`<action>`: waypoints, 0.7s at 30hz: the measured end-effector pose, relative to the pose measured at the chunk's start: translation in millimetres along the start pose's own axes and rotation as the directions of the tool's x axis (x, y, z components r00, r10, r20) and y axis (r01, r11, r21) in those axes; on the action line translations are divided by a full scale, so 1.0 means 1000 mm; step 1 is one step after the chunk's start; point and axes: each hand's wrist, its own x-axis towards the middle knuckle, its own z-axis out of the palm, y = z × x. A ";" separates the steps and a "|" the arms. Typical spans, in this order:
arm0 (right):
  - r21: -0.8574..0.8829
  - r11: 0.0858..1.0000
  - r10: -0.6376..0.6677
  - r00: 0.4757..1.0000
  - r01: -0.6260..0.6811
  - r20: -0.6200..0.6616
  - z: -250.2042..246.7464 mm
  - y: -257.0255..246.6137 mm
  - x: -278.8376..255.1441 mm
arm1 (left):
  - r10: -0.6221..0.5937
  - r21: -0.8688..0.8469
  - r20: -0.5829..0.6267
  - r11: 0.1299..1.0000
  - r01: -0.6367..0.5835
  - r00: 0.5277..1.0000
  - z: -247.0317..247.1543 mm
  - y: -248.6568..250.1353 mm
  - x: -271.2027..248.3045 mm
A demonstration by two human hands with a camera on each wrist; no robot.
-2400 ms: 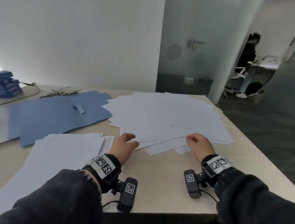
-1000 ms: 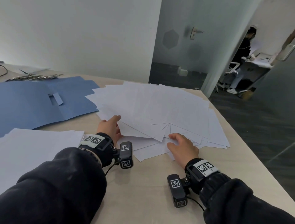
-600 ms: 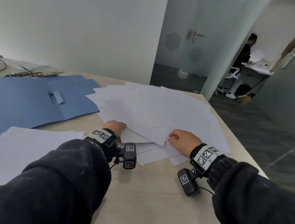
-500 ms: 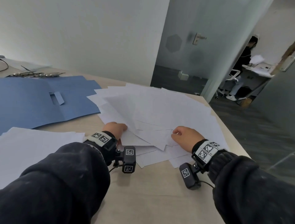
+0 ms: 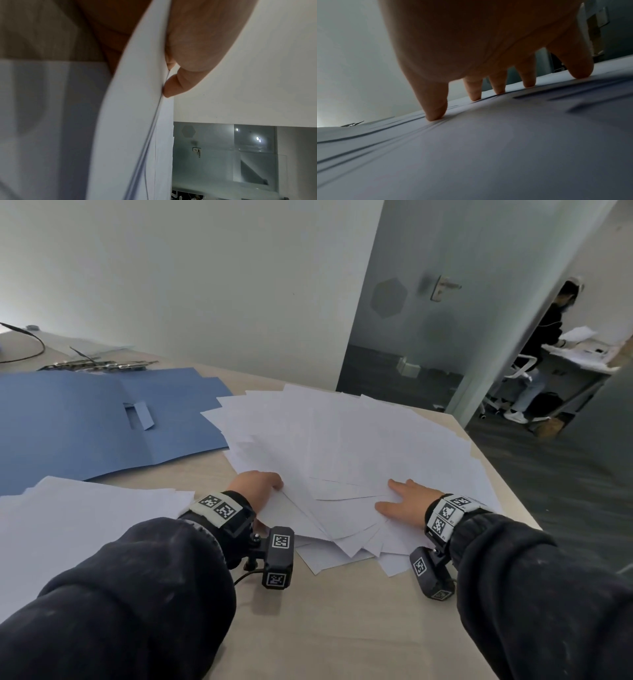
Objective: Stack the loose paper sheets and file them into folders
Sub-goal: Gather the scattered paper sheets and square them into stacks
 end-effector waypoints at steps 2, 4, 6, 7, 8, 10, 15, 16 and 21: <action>0.025 0.999 -0.023 1.000 0.023 0.004 0.003 0.007 -0.004 | 0.016 0.029 -0.004 0.999 -0.016 1.000 0.002 0.002 0.002; 0.050 0.997 -0.059 0.998 0.059 0.010 0.006 0.013 -0.008 | 0.024 -0.015 -0.009 1.000 -0.024 1.000 0.002 0.001 0.002; 0.065 0.993 -0.098 0.995 0.096 0.023 0.008 0.017 -0.014 | 0.023 -0.055 -0.010 0.998 -0.023 1.000 0.002 -0.001 0.002; 0.072 0.990 -0.120 0.992 0.118 0.025 0.010 0.018 -0.017 | 0.025 -0.063 -0.013 0.998 -0.026 1.000 0.002 -0.002 0.002; 0.078 0.988 -0.139 0.990 0.137 0.026 0.011 0.019 -0.022 | 0.027 -0.066 -0.015 0.997 -0.028 1.000 0.001 -0.002 0.001; 0.090 0.981 -0.173 0.985 0.170 0.023 0.014 0.021 -0.030 | 0.040 -0.033 -0.006 0.999 -0.040 0.999 0.001 -0.001 -0.002; 0.090 0.965 -0.249 0.968 0.245 0.030 0.020 0.019 -0.051 | 0.045 0.056 -0.007 0.997 -0.045 0.999 0.001 -0.002 -0.008; 0.084 0.963 -0.260 0.965 0.256 0.035 0.021 0.017 -0.055 | 0.055 0.053 -0.015 0.997 -0.054 0.998 0.002 -0.002 -0.009; 0.048 0.950 -0.311 0.949 0.309 0.048 0.024 0.006 -0.074 | 0.081 0.051 -0.035 0.996 -0.079 0.996 0.004 -0.003 -0.014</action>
